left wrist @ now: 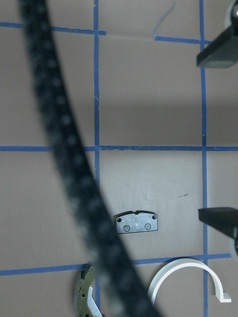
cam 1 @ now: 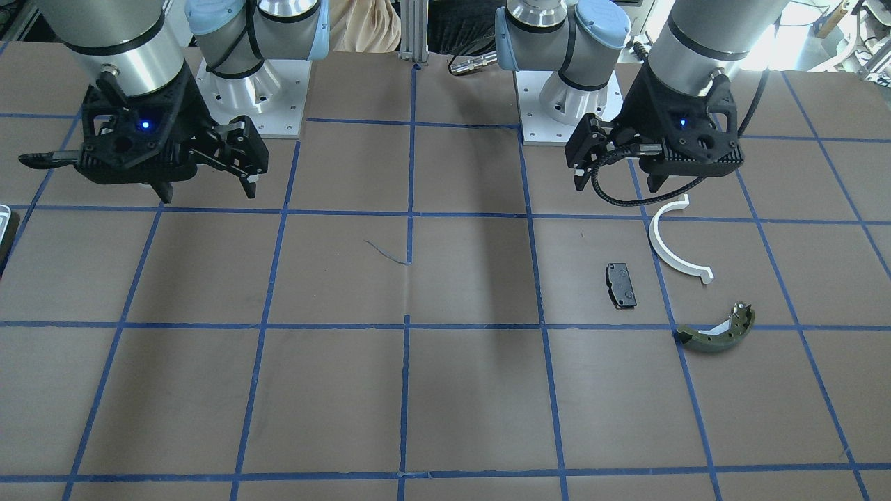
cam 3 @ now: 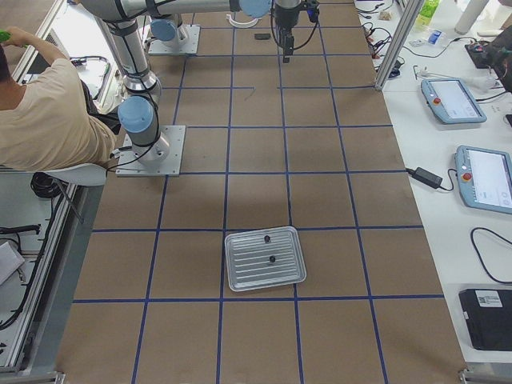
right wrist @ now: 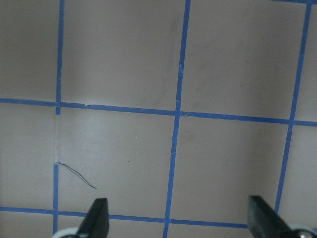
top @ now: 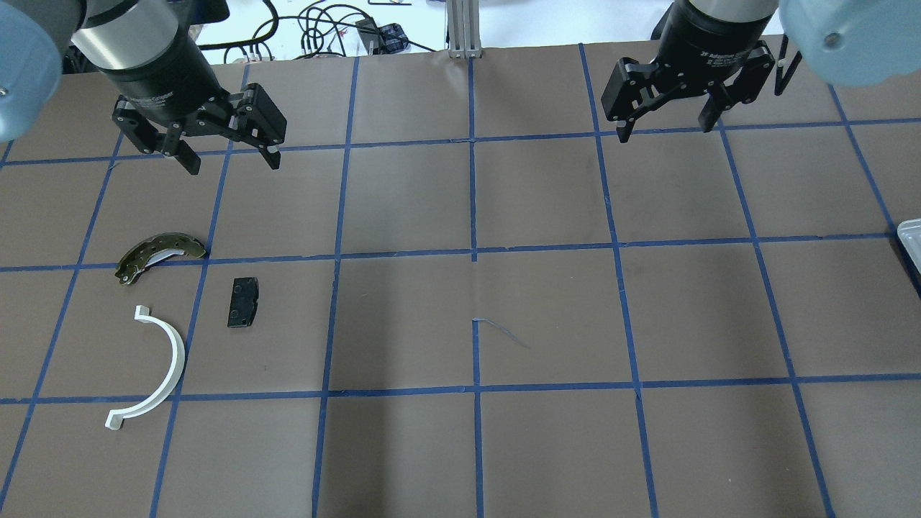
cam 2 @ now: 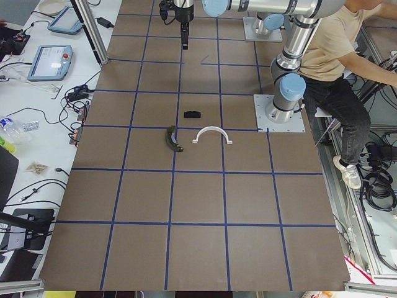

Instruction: Place bearing gear from tray to pile

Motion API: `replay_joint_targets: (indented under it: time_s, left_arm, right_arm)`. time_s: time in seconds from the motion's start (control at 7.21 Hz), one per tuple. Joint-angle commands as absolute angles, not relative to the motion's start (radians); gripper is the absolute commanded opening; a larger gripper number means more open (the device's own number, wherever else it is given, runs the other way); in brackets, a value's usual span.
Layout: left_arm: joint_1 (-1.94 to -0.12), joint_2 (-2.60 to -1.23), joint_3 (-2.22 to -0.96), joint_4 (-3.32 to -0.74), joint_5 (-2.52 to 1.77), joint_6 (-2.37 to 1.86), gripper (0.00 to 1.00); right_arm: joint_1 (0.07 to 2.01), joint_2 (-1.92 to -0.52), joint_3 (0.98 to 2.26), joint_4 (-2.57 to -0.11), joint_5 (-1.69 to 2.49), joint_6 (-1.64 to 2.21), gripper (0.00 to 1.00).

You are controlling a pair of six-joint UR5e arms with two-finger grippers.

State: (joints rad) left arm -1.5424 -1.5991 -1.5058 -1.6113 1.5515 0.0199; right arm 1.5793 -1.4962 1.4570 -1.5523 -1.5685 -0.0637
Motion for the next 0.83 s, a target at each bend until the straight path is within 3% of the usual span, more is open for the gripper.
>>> replay_joint_targets:
  time_s: [0.0,0.28,0.69]
  left_arm:
    - [-1.546,-1.605,-1.506,-1.601,1.551,0.021,1.00]
    - [-1.549,-1.603,-1.511,-1.580,1.551,0.021,1.00]
    - [-1.551,-1.600,-1.519,-1.580,1.551,0.021,1.00]
  right_arm:
    - [1.491,-1.500,1.456,-1.522,-1.568,-0.171,1.00]
    - [1.436,-1.505,1.457,-1.525,-1.583,-0.335,1.00]
    - [1.107,-1.477,1.499,-1.474,-1.577,-0.854,1.00]
